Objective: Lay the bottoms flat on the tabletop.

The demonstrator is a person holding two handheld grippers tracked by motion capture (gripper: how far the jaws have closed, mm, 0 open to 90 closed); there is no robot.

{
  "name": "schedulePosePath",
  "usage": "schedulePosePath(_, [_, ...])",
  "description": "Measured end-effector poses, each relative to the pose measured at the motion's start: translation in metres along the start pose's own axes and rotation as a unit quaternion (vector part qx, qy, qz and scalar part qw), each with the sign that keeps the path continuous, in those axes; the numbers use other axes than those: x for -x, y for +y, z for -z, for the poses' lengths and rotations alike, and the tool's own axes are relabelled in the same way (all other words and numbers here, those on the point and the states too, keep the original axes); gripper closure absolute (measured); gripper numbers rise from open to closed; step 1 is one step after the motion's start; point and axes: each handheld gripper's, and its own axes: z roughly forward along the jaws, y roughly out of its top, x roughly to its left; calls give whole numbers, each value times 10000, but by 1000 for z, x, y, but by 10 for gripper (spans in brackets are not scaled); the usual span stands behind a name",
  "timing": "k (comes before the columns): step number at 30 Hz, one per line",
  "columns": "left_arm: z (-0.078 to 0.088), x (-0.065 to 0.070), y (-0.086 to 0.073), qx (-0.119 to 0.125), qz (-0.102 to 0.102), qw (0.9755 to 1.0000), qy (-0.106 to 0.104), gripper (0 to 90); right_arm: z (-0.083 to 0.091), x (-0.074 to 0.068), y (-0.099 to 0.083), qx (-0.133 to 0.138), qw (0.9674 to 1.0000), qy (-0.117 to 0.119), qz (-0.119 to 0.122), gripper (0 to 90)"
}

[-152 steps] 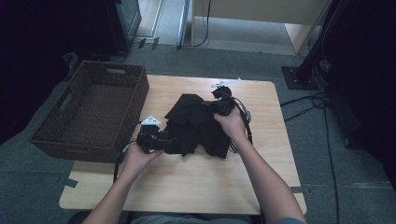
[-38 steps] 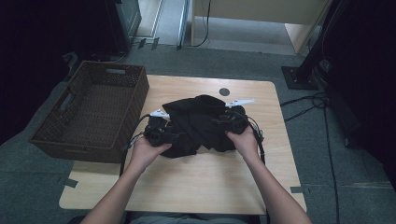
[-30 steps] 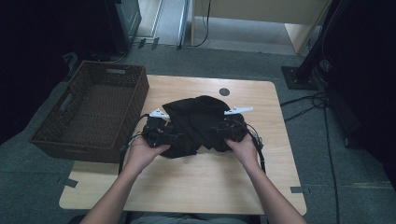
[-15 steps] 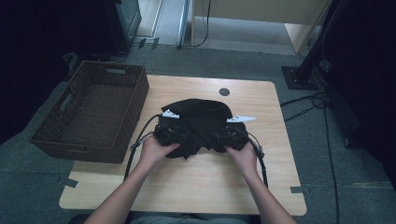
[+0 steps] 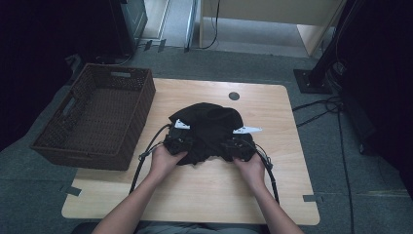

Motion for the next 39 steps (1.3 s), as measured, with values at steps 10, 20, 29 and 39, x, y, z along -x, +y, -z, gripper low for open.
schedulePosePath(10, [54, -17, 8, 574, 332, 9977, -140, 894, 31, 19, 4, 95, 9988, -460, 161, 862])
schedulePosePath(20, [59, -38, -1, 505, 653, 9965, 159, 893, 58, 71, -2, 93, 9955, -893, -304, 855])
schedulePosePath(29, [56, -39, -1, 494, 790, 9956, -28, 664, 63, 84, -5, 449, 9937, -643, -800, 658])
schedulePosePath(39, [52, -39, 31, 563, 570, 9968, -1, 484, 61, 46, 21, 612, 9965, -438, -367, 542])
